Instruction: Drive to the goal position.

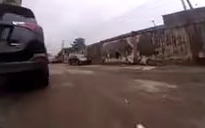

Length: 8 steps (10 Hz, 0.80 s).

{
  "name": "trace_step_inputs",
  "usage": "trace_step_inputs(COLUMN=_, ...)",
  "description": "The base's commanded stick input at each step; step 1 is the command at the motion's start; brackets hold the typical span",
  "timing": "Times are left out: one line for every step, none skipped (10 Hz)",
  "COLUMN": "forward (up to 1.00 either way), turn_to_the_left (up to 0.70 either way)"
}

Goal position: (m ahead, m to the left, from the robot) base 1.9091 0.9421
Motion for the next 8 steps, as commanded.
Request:
trace_step_inputs(forward=0.5, turn_to_the_left=0.0)
trace_step_inputs(forward=0.5, turn_to_the_left=0.0)
trace_step_inputs(forward=0.5, turn_to_the_left=0.0)
trace_step_inputs(forward=0.5, turn_to_the_left=0.0)
trace_step_inputs(forward=0.5, turn_to_the_left=0.0)
trace_step_inputs(forward=0.5, turn_to_the_left=0.0)
trace_step_inputs(forward=0.5, turn_to_the_left=0.0)
trace_step_inputs(forward=0.5, turn_to_the_left=0.0)
